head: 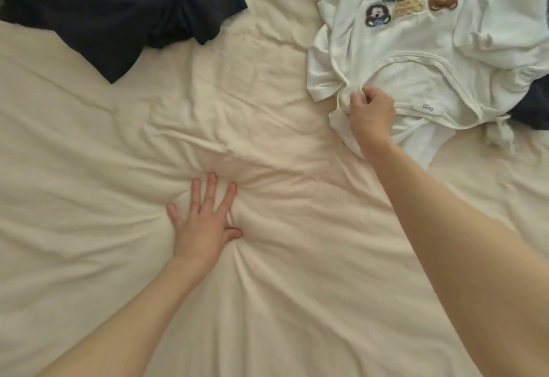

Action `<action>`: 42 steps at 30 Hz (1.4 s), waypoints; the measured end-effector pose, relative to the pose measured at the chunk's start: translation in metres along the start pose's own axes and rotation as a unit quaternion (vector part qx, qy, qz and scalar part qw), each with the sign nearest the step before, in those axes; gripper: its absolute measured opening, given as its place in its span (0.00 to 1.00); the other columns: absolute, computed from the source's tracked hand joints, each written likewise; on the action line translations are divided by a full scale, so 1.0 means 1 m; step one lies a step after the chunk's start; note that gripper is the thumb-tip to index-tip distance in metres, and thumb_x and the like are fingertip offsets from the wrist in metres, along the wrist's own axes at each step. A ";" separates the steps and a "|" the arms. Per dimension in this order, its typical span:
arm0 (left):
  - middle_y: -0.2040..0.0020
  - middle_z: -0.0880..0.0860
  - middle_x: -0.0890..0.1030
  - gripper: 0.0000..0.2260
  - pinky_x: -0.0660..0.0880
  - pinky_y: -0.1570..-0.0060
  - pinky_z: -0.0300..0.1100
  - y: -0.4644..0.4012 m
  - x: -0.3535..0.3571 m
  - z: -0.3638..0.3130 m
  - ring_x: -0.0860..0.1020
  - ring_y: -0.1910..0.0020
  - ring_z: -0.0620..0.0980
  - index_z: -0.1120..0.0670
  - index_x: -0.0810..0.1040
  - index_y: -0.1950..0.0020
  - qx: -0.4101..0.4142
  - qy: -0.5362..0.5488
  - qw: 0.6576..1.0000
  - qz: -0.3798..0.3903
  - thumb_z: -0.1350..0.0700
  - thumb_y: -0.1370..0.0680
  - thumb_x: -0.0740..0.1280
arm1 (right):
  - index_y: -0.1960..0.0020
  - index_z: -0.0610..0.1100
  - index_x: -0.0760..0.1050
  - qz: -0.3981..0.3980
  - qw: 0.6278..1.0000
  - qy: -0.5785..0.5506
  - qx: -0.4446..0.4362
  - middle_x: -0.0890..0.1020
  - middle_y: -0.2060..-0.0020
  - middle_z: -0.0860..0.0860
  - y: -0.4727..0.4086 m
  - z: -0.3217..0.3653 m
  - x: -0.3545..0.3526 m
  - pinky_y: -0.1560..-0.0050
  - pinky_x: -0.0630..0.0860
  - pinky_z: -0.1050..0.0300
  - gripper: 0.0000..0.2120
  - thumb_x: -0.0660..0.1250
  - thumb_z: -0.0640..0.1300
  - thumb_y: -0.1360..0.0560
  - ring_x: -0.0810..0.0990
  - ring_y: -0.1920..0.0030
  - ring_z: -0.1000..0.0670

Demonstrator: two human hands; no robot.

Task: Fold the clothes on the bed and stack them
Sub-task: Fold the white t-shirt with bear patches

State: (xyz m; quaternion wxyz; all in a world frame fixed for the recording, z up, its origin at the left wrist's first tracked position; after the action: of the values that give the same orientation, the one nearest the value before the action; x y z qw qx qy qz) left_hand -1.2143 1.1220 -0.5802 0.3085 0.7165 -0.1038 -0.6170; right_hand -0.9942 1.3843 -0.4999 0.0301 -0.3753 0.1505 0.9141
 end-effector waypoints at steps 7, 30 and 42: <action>0.24 0.49 0.32 0.41 0.50 0.35 0.70 -0.007 -0.007 0.000 0.34 0.25 0.53 0.40 0.37 0.25 0.017 0.023 0.998 0.056 0.35 0.27 0.61 | 0.45 0.34 0.76 -0.085 0.995 0.007 -0.059 0.79 0.48 0.40 0.064 0.013 -0.044 0.48 0.64 0.61 0.11 0.61 0.39 0.22 0.75 0.45 0.44; 0.46 0.55 0.76 0.13 0.69 0.53 0.47 0.393 -0.032 -0.236 0.74 0.44 0.56 0.54 0.72 0.42 0.326 -0.056 0.942 0.057 0.49 0.20 0.57 | 0.62 0.35 0.77 0.139 0.979 0.031 -0.146 0.73 0.61 0.48 0.467 -0.136 -0.300 0.58 0.63 0.67 0.09 0.75 0.39 0.31 0.72 0.60 0.49; 0.33 0.53 0.72 0.18 0.68 0.40 0.48 0.419 0.061 -0.319 0.71 0.36 0.53 0.51 0.67 0.29 0.334 0.001 0.925 0.181 0.60 0.19 0.54 | 0.62 0.37 0.77 0.125 0.987 0.071 0.064 0.74 0.68 0.48 0.504 -0.300 -0.336 0.64 0.60 0.61 0.08 0.70 0.40 0.26 0.72 0.64 0.47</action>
State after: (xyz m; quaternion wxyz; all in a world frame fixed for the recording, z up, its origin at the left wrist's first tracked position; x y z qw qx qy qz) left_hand -0.8013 0.8595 -0.3763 0.1577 0.7477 -0.4315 -0.4795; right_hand -0.6344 0.8340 -0.3410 -0.0713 -0.4146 0.2566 0.8701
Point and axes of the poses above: each hand's wrist, its own y-axis away from the middle knuckle, its own x-axis out of the palm, z = x × y, the point moved 9 cm from there along -y, towards the middle knuckle
